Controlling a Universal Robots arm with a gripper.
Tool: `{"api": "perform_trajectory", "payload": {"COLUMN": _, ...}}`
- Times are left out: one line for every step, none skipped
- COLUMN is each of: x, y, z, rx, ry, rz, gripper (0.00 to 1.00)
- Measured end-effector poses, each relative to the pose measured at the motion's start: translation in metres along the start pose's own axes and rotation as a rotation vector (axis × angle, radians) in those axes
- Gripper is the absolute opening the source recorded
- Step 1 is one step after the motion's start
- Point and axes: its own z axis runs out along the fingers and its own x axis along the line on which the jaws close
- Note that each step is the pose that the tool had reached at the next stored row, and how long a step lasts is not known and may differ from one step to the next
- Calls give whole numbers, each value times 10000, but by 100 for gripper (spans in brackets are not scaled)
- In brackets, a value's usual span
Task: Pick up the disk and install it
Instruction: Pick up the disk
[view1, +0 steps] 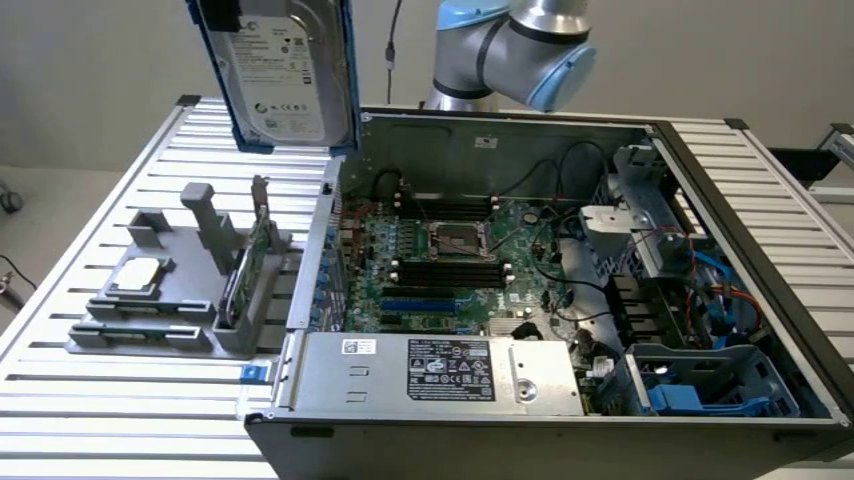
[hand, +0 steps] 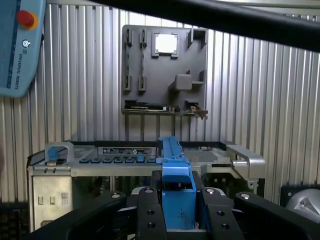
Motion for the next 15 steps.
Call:
{"api": "perform_trajectory", "payload": {"x": 25, "y": -26, "z": -2, "rx": -8, "ry": -1, "rz": 0, "gripper": 33}}
{"api": "perform_trajectory", "payload": {"x": 51, "y": -45, "z": -3, "rx": -14, "ry": -2, "rz": -1, "gripper": 33}}
{"api": "perform_trajectory", "payload": {"x": 78, "y": -61, "z": -5, "rx": -21, "ry": -2, "rz": 0, "gripper": 33}}
{"api": "perform_trajectory", "payload": {"x": 104, "y": -70, "z": -7, "rx": -25, "ry": -1, "rz": 1, "gripper": 33}}
{"api": "perform_trajectory", "payload": {"x": 129, "y": -78, "z": -8, "rx": -27, "ry": -1, "rz": 1, "gripper": 33}}
{"api": "perform_trajectory", "payload": {"x": 156, "y": -86, "z": -9, "rx": -27, "ry": -2, "rz": 1, "gripper": 33}}
{"api": "perform_trajectory", "payload": {"x": 182, "y": -96, "z": -11, "rx": -26, "ry": -2, "rz": 1, "gripper": 33}}
{"api": "perform_trajectory", "payload": {"x": 212, "y": -115, "z": -12, "rx": -26, "ry": -2, "rz": 1, "gripper": 33}}
{"api": "perform_trajectory", "payload": {"x": 239, "y": -141, "z": -14, "rx": -26, "ry": -2, "rz": 1, "gripper": 33}}
{"api": "perform_trajectory", "payload": {"x": 267, "y": -169, "z": -16, "rx": -26, "ry": -2, "rz": 2, "gripper": 33}}
{"api": "perform_trajectory", "payload": {"x": 295, "y": -196, "z": -17, "rx": -26, "ry": -2, "rz": 2, "gripper": 33}}
{"api": "perform_trajectory", "payload": {"x": 324, "y": -225, "z": -19, "rx": -26, "ry": -2, "rz": 1, "gripper": 33}}
{"api": "perform_trajectory", "payload": {"x": 352, "y": -253, "z": -21, "rx": -27, "ry": -2, "rz": 1, "gripper": 33}}
{"api": "perform_trajectory", "payload": {"x": 381, "y": -283, "z": -22, "rx": -26, "ry": -2, "rz": 2, "gripper": 33}}
{"api": "perform_trajectory", "payload": {"x": 408, "y": -313, "z": -24, "rx": -27, "ry": -2, "rz": 1, "gripper": 33}}
